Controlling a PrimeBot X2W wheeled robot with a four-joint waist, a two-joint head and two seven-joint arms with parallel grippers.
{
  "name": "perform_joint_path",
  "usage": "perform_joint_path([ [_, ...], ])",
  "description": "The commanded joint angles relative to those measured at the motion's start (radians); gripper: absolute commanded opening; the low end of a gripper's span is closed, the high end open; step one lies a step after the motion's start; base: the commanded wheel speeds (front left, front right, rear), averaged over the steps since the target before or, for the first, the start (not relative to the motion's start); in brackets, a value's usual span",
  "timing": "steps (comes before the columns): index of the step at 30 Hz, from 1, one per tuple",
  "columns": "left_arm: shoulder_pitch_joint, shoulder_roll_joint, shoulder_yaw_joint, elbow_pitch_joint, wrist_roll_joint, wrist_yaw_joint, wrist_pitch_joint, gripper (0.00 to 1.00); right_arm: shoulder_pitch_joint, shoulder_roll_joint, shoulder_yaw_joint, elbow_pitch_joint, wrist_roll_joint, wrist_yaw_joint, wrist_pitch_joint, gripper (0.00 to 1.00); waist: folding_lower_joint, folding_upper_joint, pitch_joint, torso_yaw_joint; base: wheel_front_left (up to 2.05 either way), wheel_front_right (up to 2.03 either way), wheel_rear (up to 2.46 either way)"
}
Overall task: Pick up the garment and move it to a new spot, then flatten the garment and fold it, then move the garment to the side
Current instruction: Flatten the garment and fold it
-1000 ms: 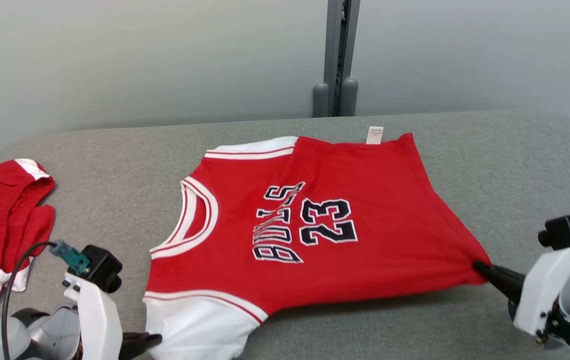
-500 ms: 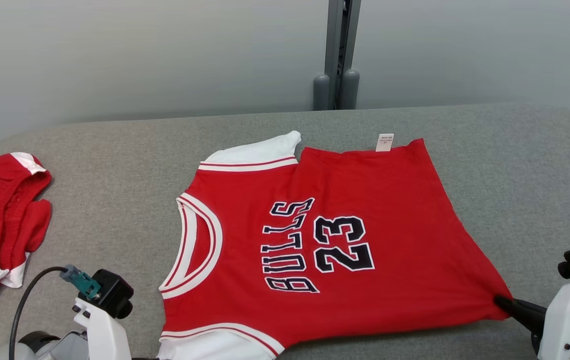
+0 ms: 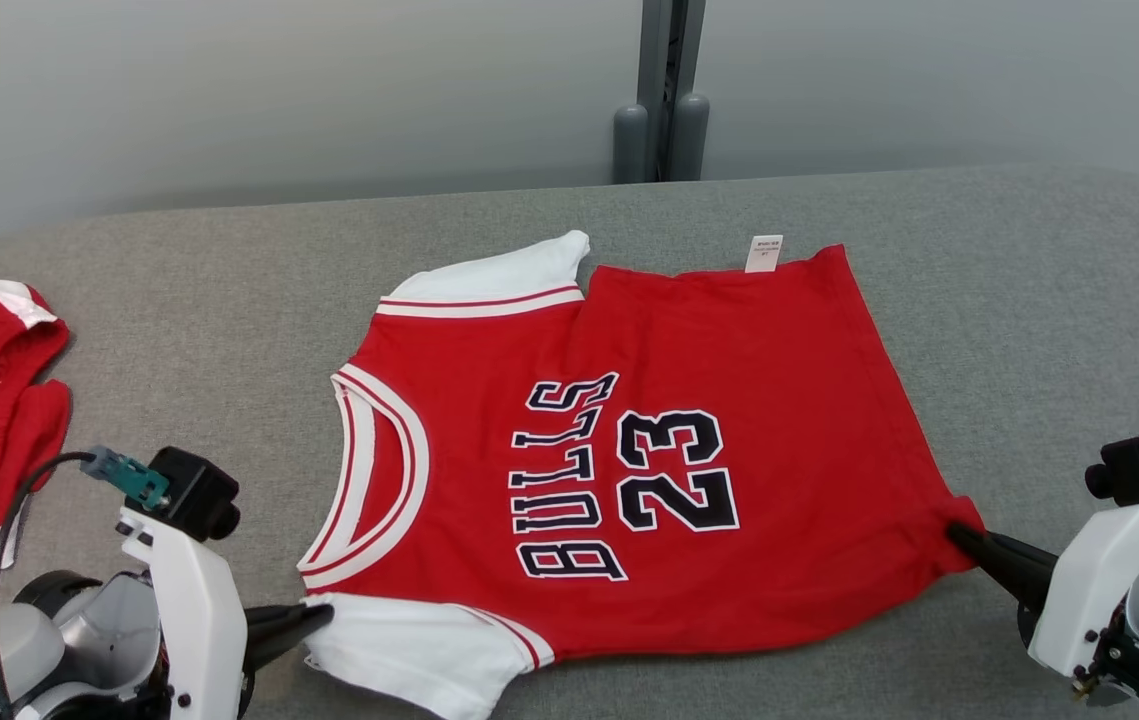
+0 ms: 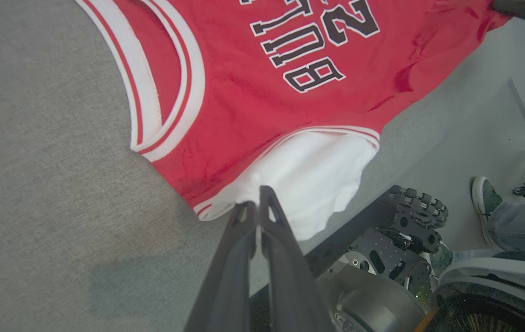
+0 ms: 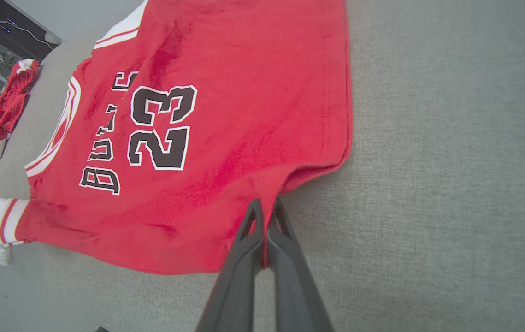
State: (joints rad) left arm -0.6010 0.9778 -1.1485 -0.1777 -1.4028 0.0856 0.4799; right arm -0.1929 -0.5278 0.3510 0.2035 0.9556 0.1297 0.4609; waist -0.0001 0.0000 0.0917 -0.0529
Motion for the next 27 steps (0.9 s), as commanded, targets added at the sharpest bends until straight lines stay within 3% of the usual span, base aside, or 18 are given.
perform_joint_path([
  [1, -0.022, -0.007, 0.018, 0.029, -0.01, -0.011, -0.009, 0.0, -0.019, 0.023, -0.028, -0.003, -0.022, 0.002, 0.016, 0.0, 0.0001, 0.0, 0.012, -0.011, 0.0, 0.0, 0.0],
  [12, -0.088, -0.049, 0.073, 0.209, -0.068, -0.076, 0.001, 0.0, -0.052, 0.128, -0.173, 0.026, -0.094, 0.002, 0.079, 0.0, 0.0001, 0.0, 0.06, -0.024, 0.0, 0.0, 0.0],
  [27, -0.19, -0.133, 0.09, 0.37, -0.052, -0.13, 0.034, 0.0, -0.158, 0.221, -0.228, 0.042, -0.17, 0.002, 0.118, 0.0, 0.0001, 0.0, 0.148, -0.03, 0.0, 0.0, 0.0],
])
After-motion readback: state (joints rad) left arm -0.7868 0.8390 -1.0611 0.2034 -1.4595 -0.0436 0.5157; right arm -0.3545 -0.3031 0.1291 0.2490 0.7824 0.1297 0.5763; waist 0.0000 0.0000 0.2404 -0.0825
